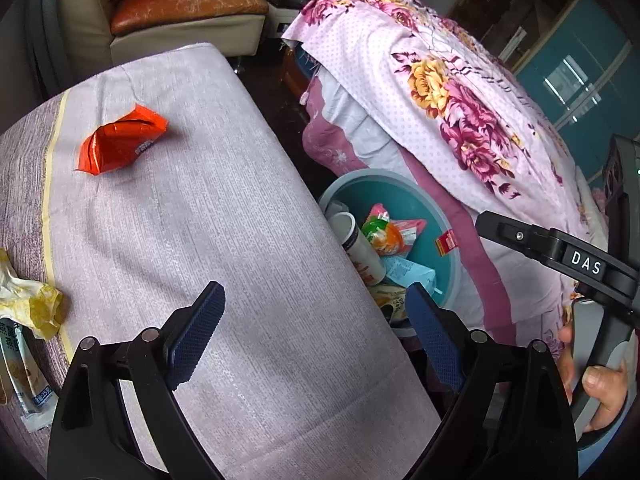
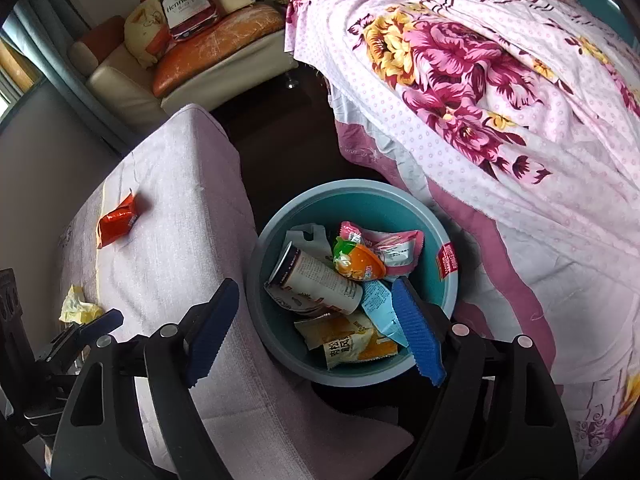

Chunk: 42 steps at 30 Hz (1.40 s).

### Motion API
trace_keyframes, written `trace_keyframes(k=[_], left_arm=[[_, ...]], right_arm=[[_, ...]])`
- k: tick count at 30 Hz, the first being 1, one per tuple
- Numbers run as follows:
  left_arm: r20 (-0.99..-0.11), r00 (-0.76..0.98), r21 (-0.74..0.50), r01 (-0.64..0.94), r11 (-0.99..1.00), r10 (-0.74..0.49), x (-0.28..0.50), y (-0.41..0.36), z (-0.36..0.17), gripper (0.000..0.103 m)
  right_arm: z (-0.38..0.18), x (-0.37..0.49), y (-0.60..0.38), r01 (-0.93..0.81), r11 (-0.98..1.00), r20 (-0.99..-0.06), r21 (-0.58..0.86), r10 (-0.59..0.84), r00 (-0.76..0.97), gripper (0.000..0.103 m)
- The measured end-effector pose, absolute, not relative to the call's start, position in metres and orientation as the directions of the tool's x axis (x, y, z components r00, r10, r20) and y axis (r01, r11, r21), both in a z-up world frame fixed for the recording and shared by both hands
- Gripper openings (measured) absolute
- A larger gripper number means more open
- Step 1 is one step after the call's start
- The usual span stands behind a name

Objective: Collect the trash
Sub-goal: 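Return both tools toward the yellow wrapper and tubes on the table, then grasp the yellow-white wrapper with the right tool while the left tool grasps the wooden bowl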

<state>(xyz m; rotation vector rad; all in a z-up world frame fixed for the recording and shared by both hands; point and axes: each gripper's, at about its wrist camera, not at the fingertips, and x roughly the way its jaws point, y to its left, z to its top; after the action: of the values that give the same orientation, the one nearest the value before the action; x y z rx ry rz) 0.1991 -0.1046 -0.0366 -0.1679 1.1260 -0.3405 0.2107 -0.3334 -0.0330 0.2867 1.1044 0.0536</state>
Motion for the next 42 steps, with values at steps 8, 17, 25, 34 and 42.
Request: trace_keyframes(k=[8, 17, 25, 34, 42], left_arm=[[-0.839, 0.41, -0.326, 0.146, 0.934, -0.357, 0.186, -0.076, -0.029, 0.092], [-0.83, 0.437, -0.35, 0.076, 0.934, -0.347, 0.17, -0.028, -0.028, 0.092], [-0.829, 0.464, -0.346, 0.01, 0.938, -0.311, 0.156, 0.019, -0.027, 0.092], [-0.82, 0.504, -0.358, -0.083, 0.93, -0.271, 0.138, 0.082, -0.026, 0.092], [-0.819, 0.533, -0.347, -0.169, 0.922, -0.211, 0.122, 0.141, -0.025, 0.092]], right_arm=[[-0.019, 0.201, -0.304, 0.061, 0.972, -0.877, 0.225, 0.175, 0.448, 0.076], [-0.011, 0.195, -0.256, -0.026, 0.981, -0.884, 0.194, 0.186, 0.429, 0.076], [-0.008, 0.197, -0.207, -0.098, 0.978, -0.891, 0.183, 0.208, 0.404, 0.076], [-0.011, 0.196, -0.131, -0.232, 0.963, -0.908, 0.139, 0.217, 0.357, 0.076], [-0.023, 0.2, -0.069, -0.365, 0.919, -0.919, 0.149, 0.265, 0.293, 0.076]])
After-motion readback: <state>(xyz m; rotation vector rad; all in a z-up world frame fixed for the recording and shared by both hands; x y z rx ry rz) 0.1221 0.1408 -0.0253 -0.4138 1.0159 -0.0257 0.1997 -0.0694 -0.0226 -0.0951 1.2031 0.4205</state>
